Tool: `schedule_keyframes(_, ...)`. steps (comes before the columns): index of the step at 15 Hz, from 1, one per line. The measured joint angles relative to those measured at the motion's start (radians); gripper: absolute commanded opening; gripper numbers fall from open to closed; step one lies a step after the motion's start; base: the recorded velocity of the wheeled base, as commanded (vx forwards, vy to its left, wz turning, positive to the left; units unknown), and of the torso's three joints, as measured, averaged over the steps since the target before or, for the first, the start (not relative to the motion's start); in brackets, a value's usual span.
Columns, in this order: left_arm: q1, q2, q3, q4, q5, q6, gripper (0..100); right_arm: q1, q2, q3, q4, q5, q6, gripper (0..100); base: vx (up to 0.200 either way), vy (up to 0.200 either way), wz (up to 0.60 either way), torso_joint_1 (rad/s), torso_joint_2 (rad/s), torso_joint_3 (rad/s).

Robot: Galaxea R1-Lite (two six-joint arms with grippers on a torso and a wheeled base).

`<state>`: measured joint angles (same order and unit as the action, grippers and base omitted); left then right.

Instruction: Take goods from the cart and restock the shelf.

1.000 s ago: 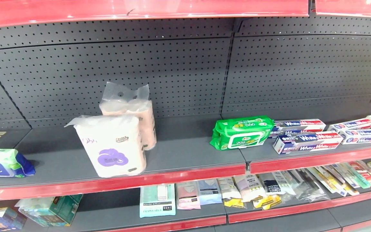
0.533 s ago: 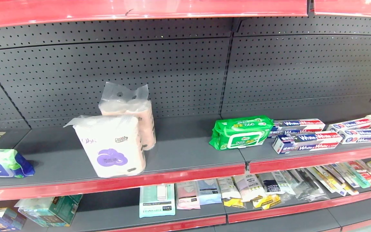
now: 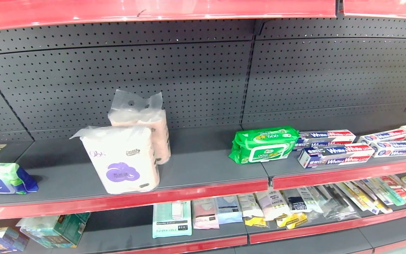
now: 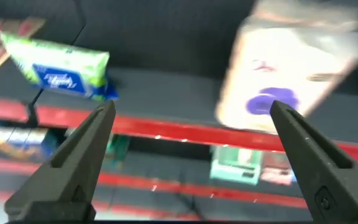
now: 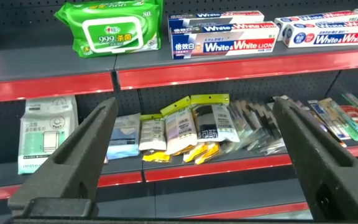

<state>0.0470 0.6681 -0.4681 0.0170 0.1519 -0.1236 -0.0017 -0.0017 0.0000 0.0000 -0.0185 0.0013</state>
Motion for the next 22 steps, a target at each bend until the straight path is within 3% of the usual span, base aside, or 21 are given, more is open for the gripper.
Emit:
schedule_keyframes(6, 0.176, 0.534, -0.140, 0.006, 0.005, -0.010, 100, 0.000, 0.000, 0.000, 0.000, 0.000, 0.000, 100, 0.000, 0.000, 0.00, 0.000, 0.00, 0.000)
schedule_keyframes(10, 0.249, 0.728, -0.156, 0.004, -0.006, 0.030, 100, 0.000, 0.000, 0.000, 0.000, 0.000, 0.000, 100, 0.000, 0.000, 0.00, 0.000, 0.00, 0.000)
schedule_keyframes(14, 0.250, 0.873, -0.214, -0.006, -0.048, 0.041, 100, 0.000, 0.000, 0.000, 0.000, 0.000, 0.000, 100, 0.000, 0.000, 0.00, 0.000, 0.00, 0.000)
schedule_keyframes(18, 0.208, 0.995, -0.249, -0.144, -0.084, 0.036, 100, 0.000, 0.000, 0.000, 0.000, 0.000, 0.000, 100, 0.000, 0.000, 0.00, 0.000, 0.00, 0.000)
schedule_keyframes(22, 0.191, 1.087, -0.285, -0.158, -0.094, 0.034, 100, 0.000, 0.000, 0.000, 0.000, 0.000, 0.000, 100, 0.000, 0.000, 0.00, 0.000, 0.00, 0.000)
